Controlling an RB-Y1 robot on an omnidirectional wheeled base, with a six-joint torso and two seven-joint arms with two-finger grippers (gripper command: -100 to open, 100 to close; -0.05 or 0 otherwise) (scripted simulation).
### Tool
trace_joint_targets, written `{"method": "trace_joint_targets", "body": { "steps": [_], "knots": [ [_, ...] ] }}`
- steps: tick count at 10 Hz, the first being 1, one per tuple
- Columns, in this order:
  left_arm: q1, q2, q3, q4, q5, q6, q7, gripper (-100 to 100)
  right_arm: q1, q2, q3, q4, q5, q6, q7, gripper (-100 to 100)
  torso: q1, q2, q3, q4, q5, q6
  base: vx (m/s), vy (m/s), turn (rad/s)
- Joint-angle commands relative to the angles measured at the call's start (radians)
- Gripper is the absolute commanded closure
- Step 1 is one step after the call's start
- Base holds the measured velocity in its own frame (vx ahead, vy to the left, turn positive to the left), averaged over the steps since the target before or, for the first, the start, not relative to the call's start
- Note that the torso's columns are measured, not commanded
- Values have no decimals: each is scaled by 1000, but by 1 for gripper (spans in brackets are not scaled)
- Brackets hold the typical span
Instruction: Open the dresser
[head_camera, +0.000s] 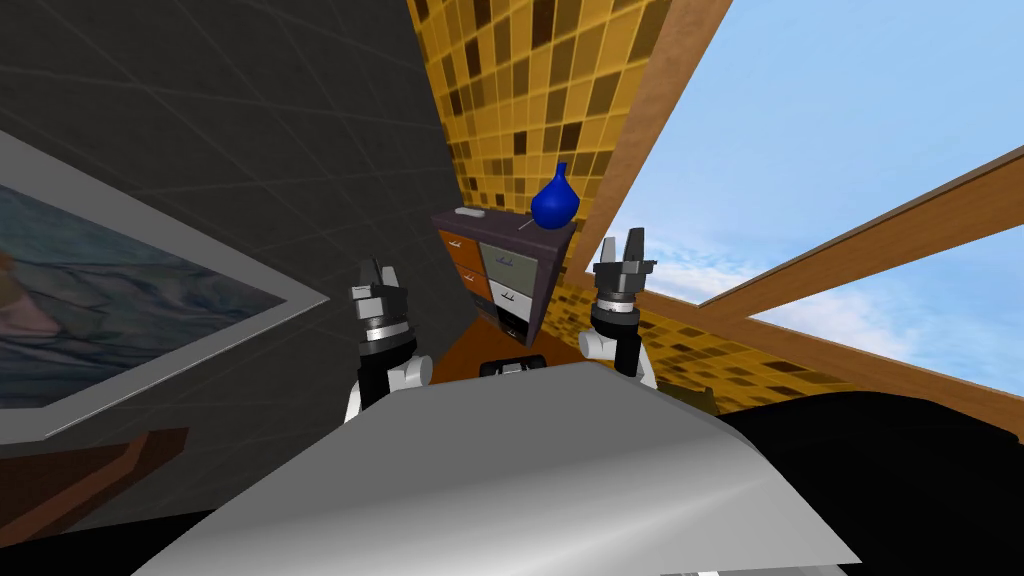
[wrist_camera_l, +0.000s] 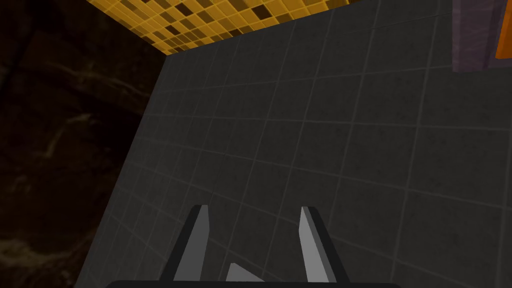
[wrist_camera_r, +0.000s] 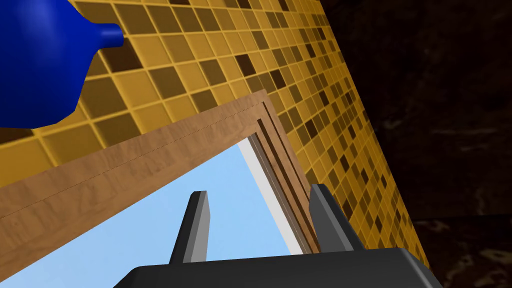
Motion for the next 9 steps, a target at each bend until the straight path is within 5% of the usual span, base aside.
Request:
{"method": "trace_joint_targets", "body": {
  "steps": [1,2,3,9],
  "knots": [
    [0,0,0,0,0,0,0,0,0,0,0,0,0,0,0,0,0,74,-148,74,0,0,0,0,0],
    [0,0,0,0,0,0,0,0,0,0,0,0,0,0,0,0,0,148,-295,148,0,0,0,0,0],
    [-3,29,-3,11,-2,-1,-1,-100,0,0,0,0,0,0,0,0,0,221,-443,221,0,0,6,-4,-23],
    [-36,127,-39,132,-24,-8,-17,-100,0,0,0,0,0,0,0,0,-1,268,-537,268,0,0,5,-18,-64]
  ]
}}
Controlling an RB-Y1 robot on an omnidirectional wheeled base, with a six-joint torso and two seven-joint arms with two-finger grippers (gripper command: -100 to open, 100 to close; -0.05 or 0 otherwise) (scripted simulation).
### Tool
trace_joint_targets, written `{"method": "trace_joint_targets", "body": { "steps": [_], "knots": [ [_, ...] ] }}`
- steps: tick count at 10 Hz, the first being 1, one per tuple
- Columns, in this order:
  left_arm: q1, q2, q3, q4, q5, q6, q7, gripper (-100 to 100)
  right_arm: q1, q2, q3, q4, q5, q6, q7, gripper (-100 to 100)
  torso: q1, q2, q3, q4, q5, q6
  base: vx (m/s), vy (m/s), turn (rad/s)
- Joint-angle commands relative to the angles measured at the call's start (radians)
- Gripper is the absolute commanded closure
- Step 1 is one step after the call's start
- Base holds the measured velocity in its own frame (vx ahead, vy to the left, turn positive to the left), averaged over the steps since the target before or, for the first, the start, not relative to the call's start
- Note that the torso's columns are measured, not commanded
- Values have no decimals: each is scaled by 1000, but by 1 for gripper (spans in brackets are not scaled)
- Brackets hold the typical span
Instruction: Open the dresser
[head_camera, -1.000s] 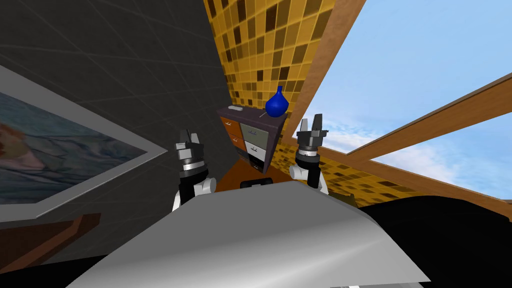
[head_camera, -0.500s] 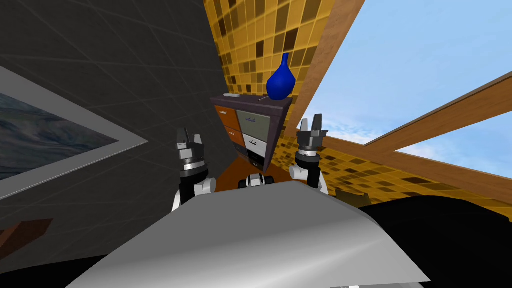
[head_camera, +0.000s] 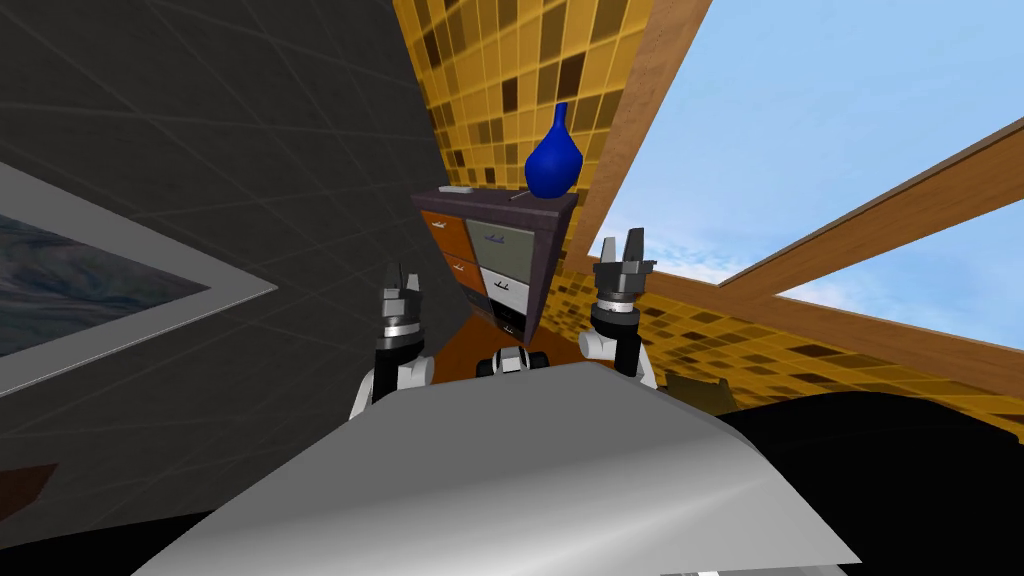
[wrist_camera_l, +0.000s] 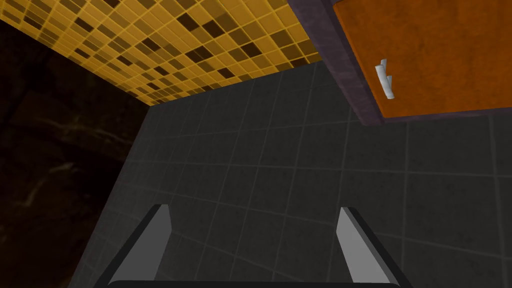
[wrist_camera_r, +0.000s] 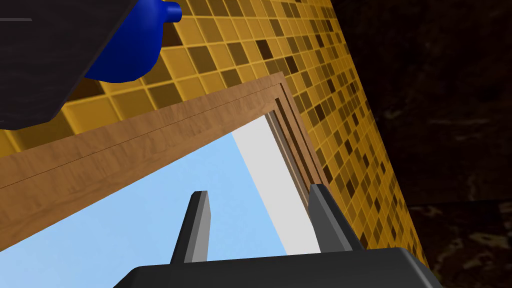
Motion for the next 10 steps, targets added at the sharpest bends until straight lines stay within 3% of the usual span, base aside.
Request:
{"method": "trace_joint_targets", "body": {
  "steps": [1,10],
  "knots": [
    [-16,22,-16,56,-10,0,-7,-100,0,0,0,0,0,0,0,0,1,0,0,0,0,0,8,-20,-71],
    [-67,11,-72,244,-45,-11,-31,-100,0,0,0,0,0,0,0,0,1,1,0,0,0,0,7,-20,-67]
  ]
}}
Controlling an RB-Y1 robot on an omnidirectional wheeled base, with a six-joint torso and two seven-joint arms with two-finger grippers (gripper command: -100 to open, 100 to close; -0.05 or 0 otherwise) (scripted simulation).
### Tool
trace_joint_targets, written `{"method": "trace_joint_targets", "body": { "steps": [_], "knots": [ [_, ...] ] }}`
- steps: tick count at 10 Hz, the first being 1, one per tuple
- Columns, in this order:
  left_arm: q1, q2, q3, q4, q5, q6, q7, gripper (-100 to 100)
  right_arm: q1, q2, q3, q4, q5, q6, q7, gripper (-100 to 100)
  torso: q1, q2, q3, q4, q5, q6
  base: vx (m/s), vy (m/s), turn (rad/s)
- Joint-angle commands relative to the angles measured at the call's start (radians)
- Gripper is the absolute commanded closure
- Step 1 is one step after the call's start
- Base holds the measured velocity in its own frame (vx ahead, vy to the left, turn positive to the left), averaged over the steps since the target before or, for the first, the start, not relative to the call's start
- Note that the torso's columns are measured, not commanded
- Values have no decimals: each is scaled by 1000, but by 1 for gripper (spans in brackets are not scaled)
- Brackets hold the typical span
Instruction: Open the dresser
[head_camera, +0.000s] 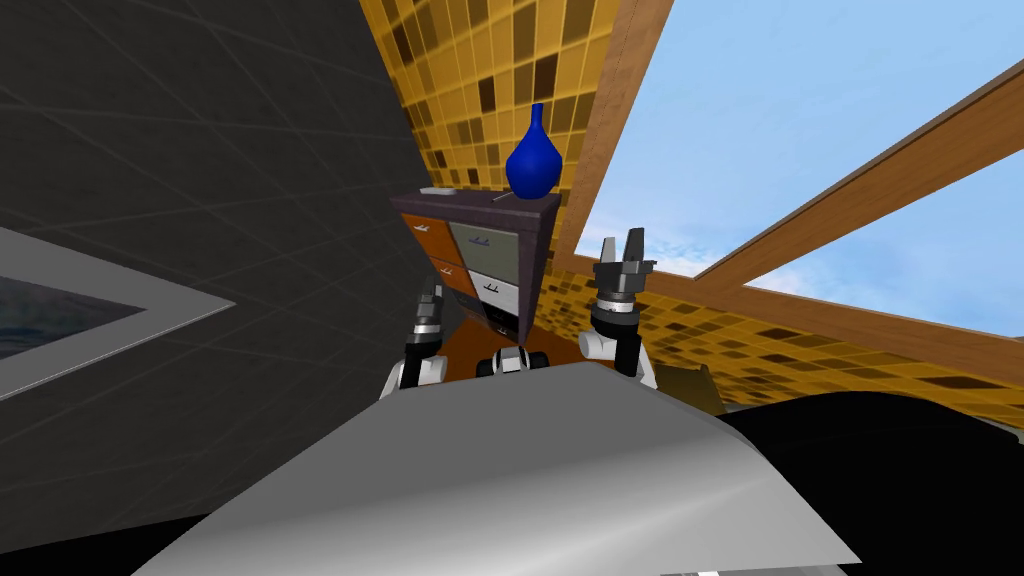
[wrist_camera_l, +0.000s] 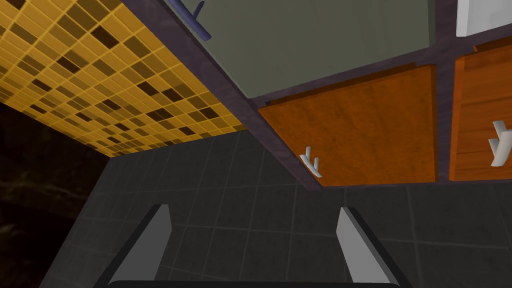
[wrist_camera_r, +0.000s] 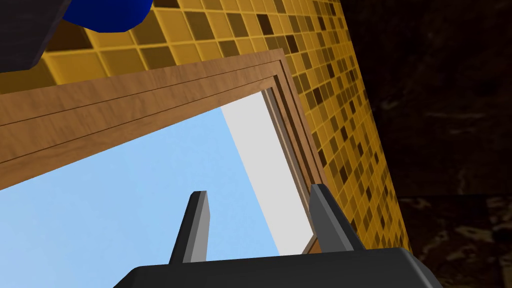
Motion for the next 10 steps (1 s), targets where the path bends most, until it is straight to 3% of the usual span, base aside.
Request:
{"method": "trace_joint_targets", "body": {
  "steps": [1,10],
  "knots": [
    [-23,-12,-19,67,-12,0,-8,-100,0,0,0,0,0,0,0,0,0,0,0,0,0,0,12,-22,-104],
    [-69,-7,-69,237,-43,-10,-30,-100,0,0,0,0,0,0,0,0,0,0,0,0,0,0,8,-18,-61]
  ]
}}
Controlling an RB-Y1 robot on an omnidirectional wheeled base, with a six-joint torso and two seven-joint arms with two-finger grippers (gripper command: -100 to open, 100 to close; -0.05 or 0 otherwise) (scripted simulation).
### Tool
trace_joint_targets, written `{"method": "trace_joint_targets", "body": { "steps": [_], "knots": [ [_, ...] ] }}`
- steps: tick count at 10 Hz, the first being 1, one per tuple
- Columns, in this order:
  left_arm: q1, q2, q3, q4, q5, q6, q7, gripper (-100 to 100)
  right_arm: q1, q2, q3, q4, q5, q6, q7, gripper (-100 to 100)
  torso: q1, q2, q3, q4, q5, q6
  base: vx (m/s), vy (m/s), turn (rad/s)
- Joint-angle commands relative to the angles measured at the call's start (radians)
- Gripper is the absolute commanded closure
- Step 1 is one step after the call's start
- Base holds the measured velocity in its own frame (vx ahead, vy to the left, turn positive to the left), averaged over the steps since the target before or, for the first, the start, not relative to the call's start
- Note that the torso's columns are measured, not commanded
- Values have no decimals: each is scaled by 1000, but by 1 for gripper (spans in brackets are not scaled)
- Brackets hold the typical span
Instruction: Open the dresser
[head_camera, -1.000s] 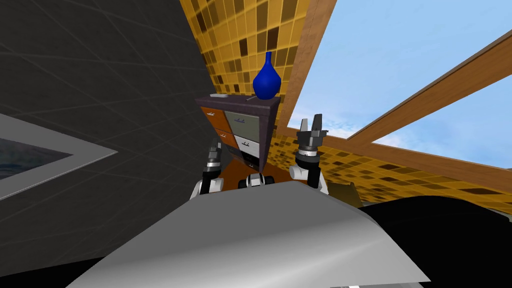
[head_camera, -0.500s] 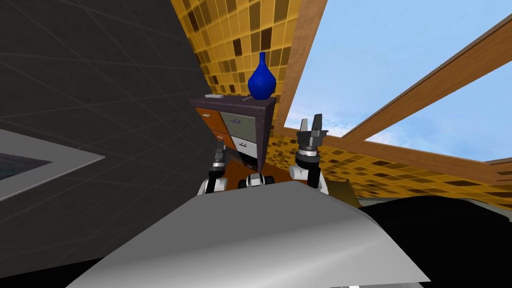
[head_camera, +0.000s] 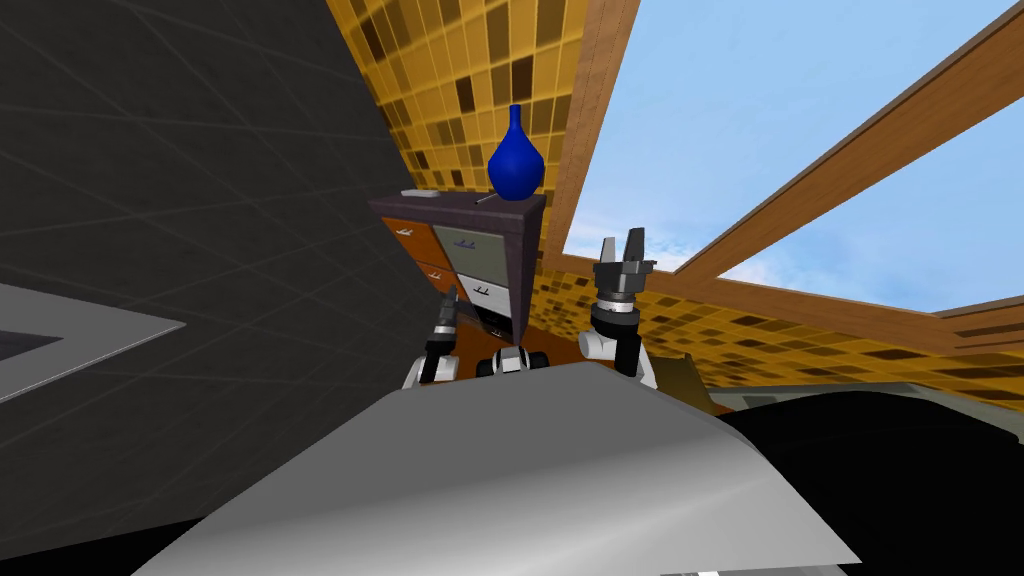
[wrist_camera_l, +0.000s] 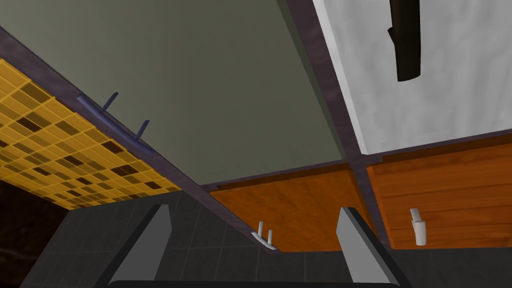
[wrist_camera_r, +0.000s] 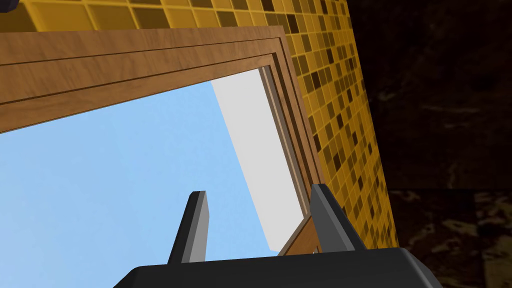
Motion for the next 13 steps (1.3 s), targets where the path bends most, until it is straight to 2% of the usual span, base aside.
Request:
{"method": "trace_joint_targets", "body": {
  "steps": [1,9,12,13],
  "knots": [
    [-17,10,-18,57,-11,-1,-8,-100,0,0,0,0,0,0,0,0,0,0,0,0,0,0,11,-22,-73],
    [-66,46,-72,239,-45,-12,-32,-100,0,0,0,0,0,0,0,0,0,0,0,0,0,0,11,-20,-73],
    [-80,59,-88,292,-55,-15,-39,-100,0,0,0,0,0,0,0,0,1,0,0,0,0,0,11,-14,-57],
    [-76,55,-84,279,-53,-14,-37,-100,0,0,0,0,0,0,0,0,0,0,0,0,0,0,5,-6,-13]
  ]
}}
